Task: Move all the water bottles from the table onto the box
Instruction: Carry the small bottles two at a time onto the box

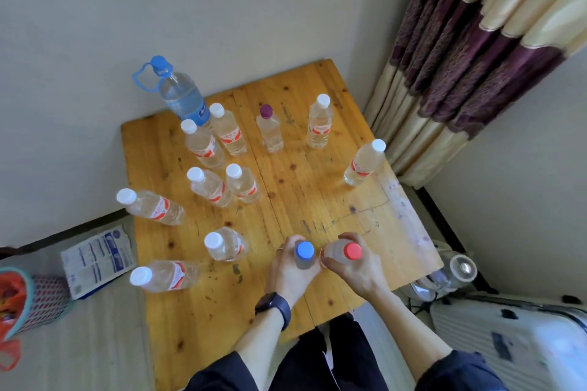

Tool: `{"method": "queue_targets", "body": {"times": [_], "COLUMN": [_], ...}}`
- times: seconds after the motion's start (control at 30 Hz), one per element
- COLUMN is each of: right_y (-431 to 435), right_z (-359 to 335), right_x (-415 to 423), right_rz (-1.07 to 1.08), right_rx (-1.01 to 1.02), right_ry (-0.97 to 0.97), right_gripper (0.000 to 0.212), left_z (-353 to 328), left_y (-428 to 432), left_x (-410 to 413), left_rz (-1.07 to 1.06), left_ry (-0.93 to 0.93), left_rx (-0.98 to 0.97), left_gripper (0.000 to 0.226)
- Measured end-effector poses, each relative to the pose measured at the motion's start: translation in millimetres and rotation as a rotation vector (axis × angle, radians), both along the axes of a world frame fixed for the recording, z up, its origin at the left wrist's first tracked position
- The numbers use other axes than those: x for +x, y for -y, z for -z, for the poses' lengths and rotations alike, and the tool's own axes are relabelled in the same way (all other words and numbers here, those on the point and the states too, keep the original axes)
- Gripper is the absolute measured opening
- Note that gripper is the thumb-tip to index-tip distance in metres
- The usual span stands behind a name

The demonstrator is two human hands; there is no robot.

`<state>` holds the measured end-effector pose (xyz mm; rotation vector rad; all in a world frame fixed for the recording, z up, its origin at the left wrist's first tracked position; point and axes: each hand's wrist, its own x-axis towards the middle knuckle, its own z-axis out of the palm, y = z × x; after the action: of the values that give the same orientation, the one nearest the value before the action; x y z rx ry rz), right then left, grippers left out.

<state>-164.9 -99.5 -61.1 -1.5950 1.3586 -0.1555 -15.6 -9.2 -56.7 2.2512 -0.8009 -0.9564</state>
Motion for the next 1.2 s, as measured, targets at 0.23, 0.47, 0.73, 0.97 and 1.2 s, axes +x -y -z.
{"method": "queue_targets", "body": {"times": [0.23, 0.47, 0.73, 0.97, 1.2], "right_y": [-16.3, -62.4, -163.3, -331.1, -533.3], "right_z": [-37.0, -92.4, -157.1, -199.9, -229.0], "right_x": [-58.1, -168.7, -282.5, -344.9, -384.6], "right_rz": [0.233, 0.699, 1.196, 1.638, 2.006], "right_rx": [-0.084, -0.235, -0.422, -0.569, -0.606], "right_ry": [-0.054, -0.171, -0.218, -0.286, -0.393], "right_gripper": [0.044, 0.039, 0.039, 0.046, 0.05], "left_z": [-19.9, -72.3, -151.9, -188.6, -220.2], "left_y": [11.3, 62.6, 88.8, -13.5, -195.5], "left_x": [4.8, -51.1, -226.2, -383.2, -510.1], "left_rz": [0.179, 0.59, 1.079, 1.439, 1.92], "left_ry": [0.048, 0.038, 0.066, -0.113, -0.375], "left_rx": [-0.059, -0.213, -0.496, -0.576, -0.596], "left_gripper": [0.037, 0.031, 0.047, 0.044, 0.035]}}
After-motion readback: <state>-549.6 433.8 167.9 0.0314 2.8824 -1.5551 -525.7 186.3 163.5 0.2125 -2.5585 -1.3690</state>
